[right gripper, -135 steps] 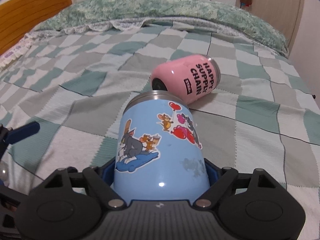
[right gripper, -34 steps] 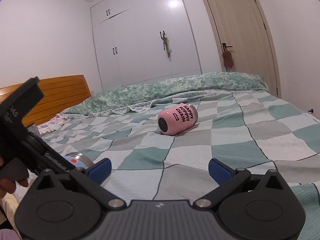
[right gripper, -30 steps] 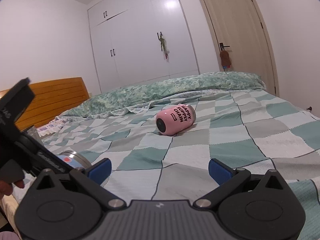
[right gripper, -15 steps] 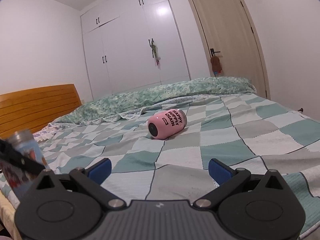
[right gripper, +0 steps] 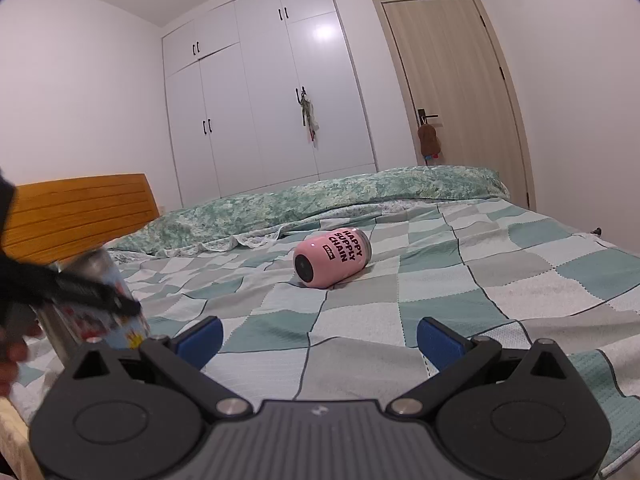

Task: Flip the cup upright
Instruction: 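Lower the upright light-blue cup beside the silver tumbler, open left tool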

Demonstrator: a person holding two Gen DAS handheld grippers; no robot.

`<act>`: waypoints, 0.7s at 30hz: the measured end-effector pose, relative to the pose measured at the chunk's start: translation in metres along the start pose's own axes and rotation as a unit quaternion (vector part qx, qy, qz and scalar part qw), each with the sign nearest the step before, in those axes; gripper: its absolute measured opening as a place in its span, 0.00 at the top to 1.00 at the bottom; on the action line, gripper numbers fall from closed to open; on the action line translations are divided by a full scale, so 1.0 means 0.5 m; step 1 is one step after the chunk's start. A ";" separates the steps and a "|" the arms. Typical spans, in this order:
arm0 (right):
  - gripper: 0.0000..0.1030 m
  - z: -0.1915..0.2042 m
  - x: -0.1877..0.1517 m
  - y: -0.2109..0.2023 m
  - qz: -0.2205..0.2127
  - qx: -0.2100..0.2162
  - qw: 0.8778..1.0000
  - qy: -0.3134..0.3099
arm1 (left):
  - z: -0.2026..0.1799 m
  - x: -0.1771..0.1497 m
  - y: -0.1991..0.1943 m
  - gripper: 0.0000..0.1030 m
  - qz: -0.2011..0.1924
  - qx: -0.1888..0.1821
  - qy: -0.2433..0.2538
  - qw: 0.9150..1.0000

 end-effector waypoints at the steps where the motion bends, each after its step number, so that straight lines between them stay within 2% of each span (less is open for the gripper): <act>1: 0.00 0.001 0.000 0.001 0.000 0.000 1.000 0.000 | 0.002 -0.013 0.017 0.18 0.009 0.000 -0.004 1.000; 2: 0.00 0.002 0.000 0.002 -0.001 0.001 1.000 0.000 | 0.003 -0.009 0.015 0.18 -0.015 0.001 -0.002 1.000; 9: 0.00 0.001 0.000 0.002 -0.002 0.001 1.000 -0.001 | 0.002 -0.015 0.017 0.17 -0.015 0.000 0.011 1.000; 11: 0.00 0.004 0.001 0.000 -0.002 0.002 1.000 -0.003 | -0.002 -0.011 0.010 0.13 -0.019 0.000 0.016 1.000; 12: 0.00 0.005 0.001 -0.001 -0.003 0.003 1.000 -0.004 | -0.004 -0.007 -0.002 0.02 -0.027 -0.005 0.017 0.999; 16: 0.00 0.009 0.009 -0.011 -0.014 0.005 1.000 -0.009 | 0.002 0.034 -0.091 0.00 -0.104 -0.004 0.005 0.995; 21: 0.00 0.034 0.031 -0.043 -0.046 0.013 0.998 -0.030 | 0.027 0.058 -0.242 0.00 -0.187 -0.042 -0.025 0.981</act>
Point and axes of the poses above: each gripper's, at about its wrist camera, not at the fingertips, and y roughly the way its jaws point, z to its left, x to its top, the point moved 10 cm from there along y, roughly the way its jaws point, and after that the axes turned 8 degrees about x, right-handed, at the moved point
